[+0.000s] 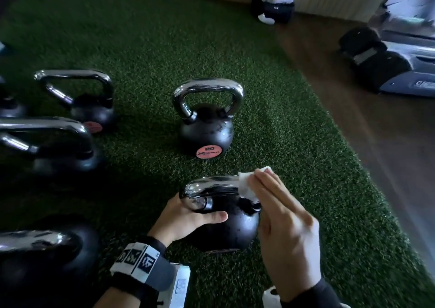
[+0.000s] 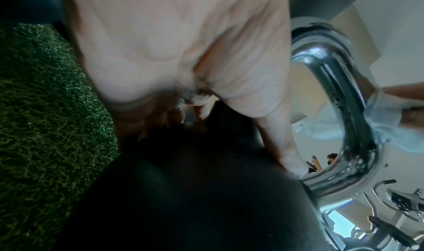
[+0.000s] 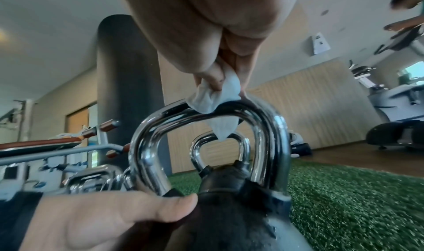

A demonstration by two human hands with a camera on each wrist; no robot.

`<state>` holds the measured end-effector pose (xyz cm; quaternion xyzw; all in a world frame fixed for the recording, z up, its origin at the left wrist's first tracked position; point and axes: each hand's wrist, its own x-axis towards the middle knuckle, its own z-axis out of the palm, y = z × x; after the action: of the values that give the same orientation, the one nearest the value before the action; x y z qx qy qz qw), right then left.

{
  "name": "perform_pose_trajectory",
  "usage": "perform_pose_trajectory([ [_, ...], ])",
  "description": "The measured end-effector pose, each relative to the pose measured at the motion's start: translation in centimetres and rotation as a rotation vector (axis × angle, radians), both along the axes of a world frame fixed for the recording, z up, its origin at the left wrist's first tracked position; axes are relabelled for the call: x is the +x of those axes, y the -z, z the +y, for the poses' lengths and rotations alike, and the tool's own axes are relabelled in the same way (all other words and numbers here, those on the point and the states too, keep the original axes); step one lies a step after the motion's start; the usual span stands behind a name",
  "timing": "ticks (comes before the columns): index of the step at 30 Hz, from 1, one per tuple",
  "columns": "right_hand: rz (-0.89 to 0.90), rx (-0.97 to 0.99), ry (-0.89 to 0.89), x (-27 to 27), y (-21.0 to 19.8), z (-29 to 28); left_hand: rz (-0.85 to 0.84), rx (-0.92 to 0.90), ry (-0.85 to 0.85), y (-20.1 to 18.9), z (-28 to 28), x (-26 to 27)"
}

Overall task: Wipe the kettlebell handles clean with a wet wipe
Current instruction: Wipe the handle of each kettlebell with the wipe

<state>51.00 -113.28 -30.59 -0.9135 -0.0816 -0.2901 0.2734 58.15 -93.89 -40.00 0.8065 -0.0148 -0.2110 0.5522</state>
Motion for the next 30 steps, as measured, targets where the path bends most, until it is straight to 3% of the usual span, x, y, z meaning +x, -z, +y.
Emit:
perform_pose_trajectory([
  [3,-0.029,0.043,-0.024,-0.1,0.3,0.0,0.020,0.033,-0.025,0.2,-0.3,-0.3],
  [9,0.011,0.388,0.242,0.3,2.8,-3.0,0.106,0.063,-0.067,-1.1,-0.6,-0.9],
  [13,0.026,0.436,0.276,0.2,4.5,-3.2,0.066,0.101,-0.037,-1.4,-0.3,-1.1],
  [16,0.191,0.641,0.343,0.4,4.8,-3.3,0.005,0.092,-0.065,-1.5,-0.4,-1.4],
  [19,0.355,0.791,0.293,0.7,6.0,-4.0,-0.039,0.066,-0.100,-1.2,-0.6,-1.5],
  [21,0.411,0.758,0.239,0.9,6.9,-4.5,-0.056,0.113,-0.099,-0.9,-0.6,-1.5],
  [25,0.589,0.471,0.160,1.0,6.6,-5.5,-0.054,0.214,-0.142,-2.4,-0.6,-2.3],
  [30,0.597,0.602,0.108,0.3,2.8,-7.7,-0.060,0.604,0.033,-5.4,0.9,-3.2],
])
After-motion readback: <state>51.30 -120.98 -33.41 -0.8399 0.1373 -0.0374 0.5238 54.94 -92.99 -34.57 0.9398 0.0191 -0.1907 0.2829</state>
